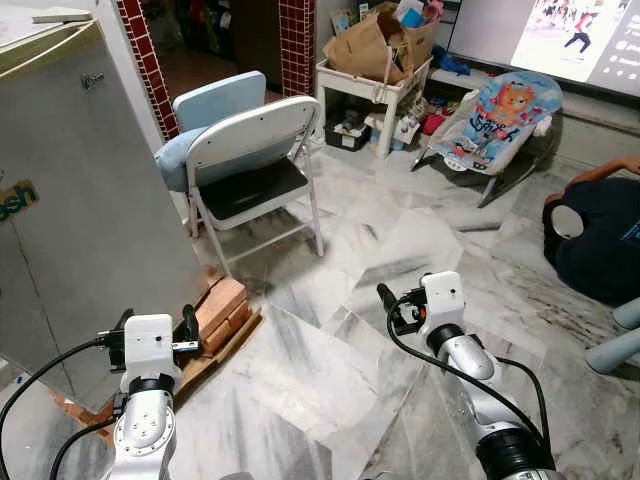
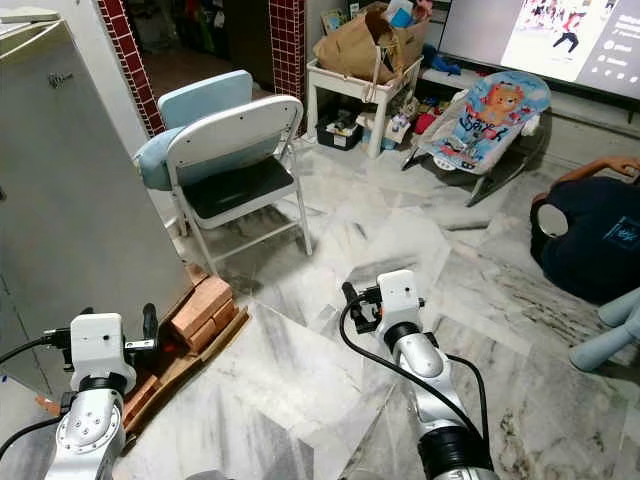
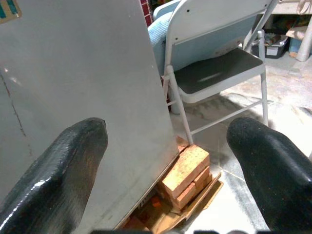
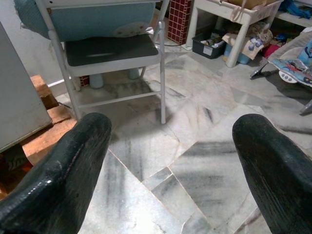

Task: Restocking fridge

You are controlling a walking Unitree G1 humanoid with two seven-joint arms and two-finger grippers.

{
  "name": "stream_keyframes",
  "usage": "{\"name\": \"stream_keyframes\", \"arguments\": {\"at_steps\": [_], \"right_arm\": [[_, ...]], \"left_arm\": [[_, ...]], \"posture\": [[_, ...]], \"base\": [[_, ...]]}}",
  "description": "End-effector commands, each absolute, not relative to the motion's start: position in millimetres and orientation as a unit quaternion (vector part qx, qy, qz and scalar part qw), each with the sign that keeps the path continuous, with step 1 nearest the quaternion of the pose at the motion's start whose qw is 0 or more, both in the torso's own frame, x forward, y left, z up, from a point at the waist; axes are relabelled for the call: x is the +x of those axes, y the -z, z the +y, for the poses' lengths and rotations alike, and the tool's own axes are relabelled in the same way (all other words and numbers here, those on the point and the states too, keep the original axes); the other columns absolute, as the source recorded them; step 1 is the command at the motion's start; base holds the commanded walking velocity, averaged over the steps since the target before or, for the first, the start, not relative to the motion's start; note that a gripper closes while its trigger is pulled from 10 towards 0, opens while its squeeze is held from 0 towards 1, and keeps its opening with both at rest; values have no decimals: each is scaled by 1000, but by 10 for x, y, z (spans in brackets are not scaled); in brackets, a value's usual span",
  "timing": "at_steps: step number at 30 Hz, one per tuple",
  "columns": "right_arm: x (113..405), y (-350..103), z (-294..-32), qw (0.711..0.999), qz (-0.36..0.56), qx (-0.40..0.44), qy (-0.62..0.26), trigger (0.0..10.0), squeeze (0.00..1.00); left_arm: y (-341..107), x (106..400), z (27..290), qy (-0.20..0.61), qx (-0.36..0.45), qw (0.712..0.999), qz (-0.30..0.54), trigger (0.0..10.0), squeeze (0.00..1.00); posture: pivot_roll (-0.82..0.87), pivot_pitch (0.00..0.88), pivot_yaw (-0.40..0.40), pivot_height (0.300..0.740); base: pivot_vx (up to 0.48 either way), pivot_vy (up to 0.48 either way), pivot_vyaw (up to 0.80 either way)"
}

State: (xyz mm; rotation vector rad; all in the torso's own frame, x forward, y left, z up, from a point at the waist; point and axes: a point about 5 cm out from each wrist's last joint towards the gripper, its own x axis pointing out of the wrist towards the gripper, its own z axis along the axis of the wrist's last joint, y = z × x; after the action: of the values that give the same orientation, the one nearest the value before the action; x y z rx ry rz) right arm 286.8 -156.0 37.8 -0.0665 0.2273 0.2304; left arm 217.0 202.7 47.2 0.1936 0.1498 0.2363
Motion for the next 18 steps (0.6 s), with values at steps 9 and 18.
{"name": "stream_keyframes", "arguments": {"at_steps": [9, 18], "right_arm": [[2935, -461, -1529, 988, 103, -29, -111, 10000, 0], [2935, -461, -1529, 988, 103, -29, -111, 10000, 0]], "left_arm": [[-527, 2202, 2040, -118, 101, 986, 66, 10000, 0], [-527, 2202, 2040, -118, 101, 986, 66, 10000, 0]], "posture": [[32, 21, 12, 740], [32, 21, 12, 740]], "base": [[0, 0, 0], [0, 0, 0]]}}
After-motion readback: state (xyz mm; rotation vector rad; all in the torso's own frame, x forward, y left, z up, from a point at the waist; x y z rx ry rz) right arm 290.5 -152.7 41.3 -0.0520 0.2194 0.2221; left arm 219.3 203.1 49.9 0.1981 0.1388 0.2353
